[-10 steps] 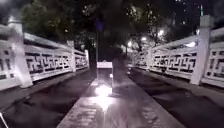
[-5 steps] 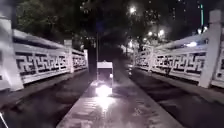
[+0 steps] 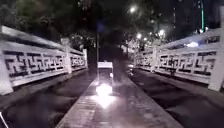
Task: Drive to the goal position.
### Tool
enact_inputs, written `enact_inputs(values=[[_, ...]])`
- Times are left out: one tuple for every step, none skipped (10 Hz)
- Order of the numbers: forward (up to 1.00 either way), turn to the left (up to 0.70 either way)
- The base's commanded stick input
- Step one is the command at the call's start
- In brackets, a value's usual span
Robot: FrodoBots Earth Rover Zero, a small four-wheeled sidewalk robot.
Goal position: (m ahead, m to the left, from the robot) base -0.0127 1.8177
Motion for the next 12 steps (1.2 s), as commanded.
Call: enact_inputs(values=[[0.45,0.0],[0.45,0.0],[0.45,0.0],[0.45,0.0],[0.45,0.0],[0.45,0.0],[0.45,0.0],[0.45,0.0],[0.45,0.0],[0.45,0.0],[0.45,0.0],[0.45,0.0]])
